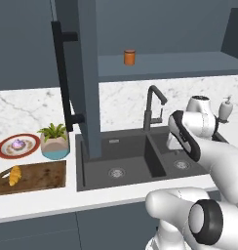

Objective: From the different types of pastries on the counter, select a croissant and place it on the cutting board. Then retrieve a jar of jam from the cabinet and place it alongside the croissant on the cutting board.

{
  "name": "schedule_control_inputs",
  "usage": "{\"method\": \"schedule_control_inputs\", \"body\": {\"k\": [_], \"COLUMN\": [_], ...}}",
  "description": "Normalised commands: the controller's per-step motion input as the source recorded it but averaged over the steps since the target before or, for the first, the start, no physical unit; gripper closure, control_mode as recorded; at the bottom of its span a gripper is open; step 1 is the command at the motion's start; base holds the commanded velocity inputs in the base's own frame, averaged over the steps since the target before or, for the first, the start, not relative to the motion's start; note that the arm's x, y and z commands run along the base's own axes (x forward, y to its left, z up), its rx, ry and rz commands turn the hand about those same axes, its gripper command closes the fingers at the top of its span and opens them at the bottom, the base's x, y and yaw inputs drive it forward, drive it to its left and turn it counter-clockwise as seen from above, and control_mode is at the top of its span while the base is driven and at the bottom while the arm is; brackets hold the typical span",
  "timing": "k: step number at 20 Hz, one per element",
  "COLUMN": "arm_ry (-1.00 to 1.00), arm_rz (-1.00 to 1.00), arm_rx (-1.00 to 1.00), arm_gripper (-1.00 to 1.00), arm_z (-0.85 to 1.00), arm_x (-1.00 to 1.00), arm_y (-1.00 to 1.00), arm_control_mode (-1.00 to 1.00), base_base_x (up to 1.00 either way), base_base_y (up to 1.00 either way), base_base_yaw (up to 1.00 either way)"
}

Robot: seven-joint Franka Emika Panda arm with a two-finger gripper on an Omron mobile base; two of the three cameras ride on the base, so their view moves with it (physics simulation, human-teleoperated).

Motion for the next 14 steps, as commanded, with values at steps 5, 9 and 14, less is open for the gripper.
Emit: {"method": "schedule_control_inputs", "body": {"k": [5,9,14], "arm_ry": [-0.21,-0.14,-0.25], "arm_rz": [0.00,0.02,0.00], "arm_rx": [0.00,0.00,0.00], "arm_gripper": [-1.00,-1.00,-1.00], "arm_z": [0.88,0.95,0.61], "arm_x": [0.00,-0.05,-0.41], "arm_y": [0.56,0.50,0.18], "arm_control_mode": [-1.00,-1.00,-1.00], "base_base_x": [0.00,0.00,0.00], "base_base_y": [0.00,0.00,0.00], "base_base_yaw": [0.00,0.00,0.00]}}
